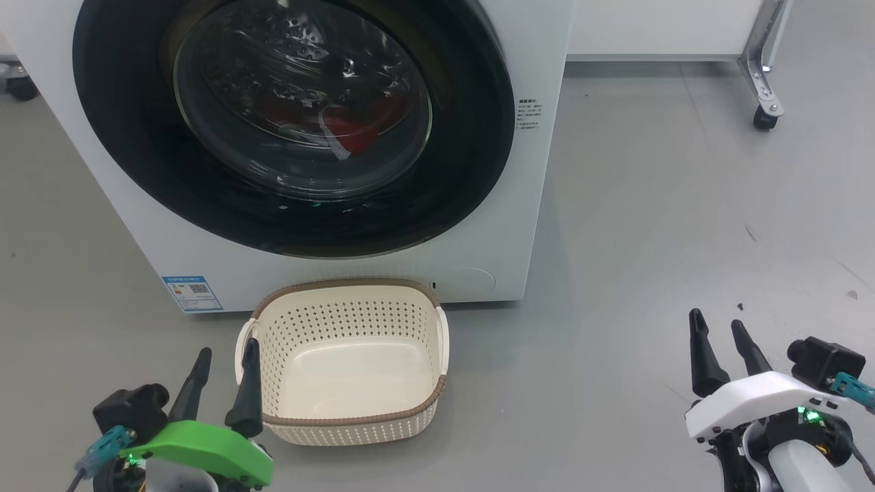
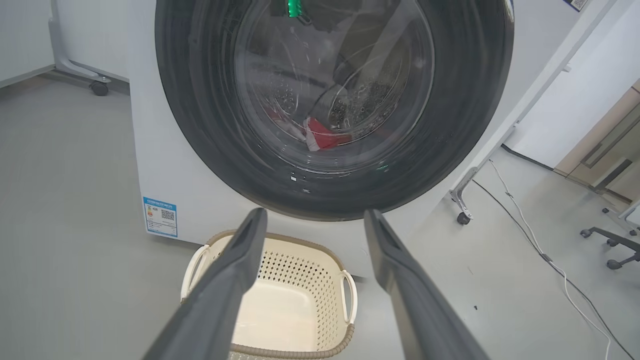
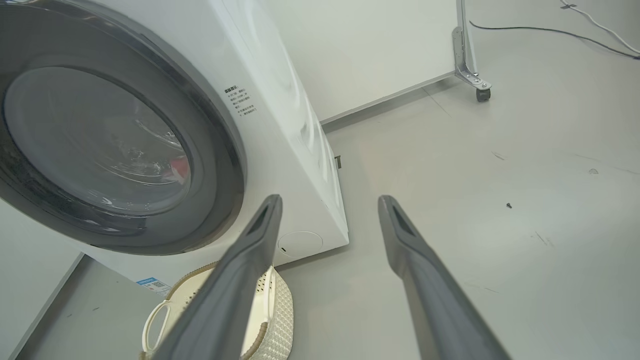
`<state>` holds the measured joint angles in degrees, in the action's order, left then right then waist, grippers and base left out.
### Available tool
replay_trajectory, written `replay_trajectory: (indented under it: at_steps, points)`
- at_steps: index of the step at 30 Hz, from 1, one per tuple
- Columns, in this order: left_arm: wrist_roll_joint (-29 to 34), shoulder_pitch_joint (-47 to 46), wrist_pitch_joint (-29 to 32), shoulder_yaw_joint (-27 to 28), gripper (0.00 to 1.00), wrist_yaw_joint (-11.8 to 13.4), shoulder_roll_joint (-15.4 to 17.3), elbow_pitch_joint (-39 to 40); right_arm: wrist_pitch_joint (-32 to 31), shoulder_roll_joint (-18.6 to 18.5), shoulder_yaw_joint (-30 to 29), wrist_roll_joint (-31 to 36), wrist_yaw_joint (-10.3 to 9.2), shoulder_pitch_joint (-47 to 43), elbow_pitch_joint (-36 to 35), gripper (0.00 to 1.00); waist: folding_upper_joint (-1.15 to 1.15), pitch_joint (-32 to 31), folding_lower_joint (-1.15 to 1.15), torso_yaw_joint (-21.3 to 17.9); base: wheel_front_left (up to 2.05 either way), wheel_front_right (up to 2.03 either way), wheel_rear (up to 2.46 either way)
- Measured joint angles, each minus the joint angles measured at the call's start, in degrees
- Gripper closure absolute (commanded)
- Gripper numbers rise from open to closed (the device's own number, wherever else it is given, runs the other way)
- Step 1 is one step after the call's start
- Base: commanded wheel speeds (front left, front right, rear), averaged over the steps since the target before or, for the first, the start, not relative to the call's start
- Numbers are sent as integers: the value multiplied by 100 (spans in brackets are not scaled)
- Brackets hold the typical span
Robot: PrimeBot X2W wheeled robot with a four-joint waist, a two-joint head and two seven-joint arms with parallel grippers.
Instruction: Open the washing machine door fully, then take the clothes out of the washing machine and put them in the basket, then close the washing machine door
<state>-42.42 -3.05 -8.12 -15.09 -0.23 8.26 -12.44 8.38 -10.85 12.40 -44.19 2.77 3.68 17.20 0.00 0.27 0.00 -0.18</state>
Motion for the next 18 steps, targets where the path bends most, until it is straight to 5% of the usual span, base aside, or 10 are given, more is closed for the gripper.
replay_trajectory:
  at_steps: [18]
  points:
    - [1260, -6, -345, -259, 0, 303, -15, -167, 322, -15, 300, 1287, -149, 66, 133, 0, 0, 1, 0, 7, 0, 0, 0]
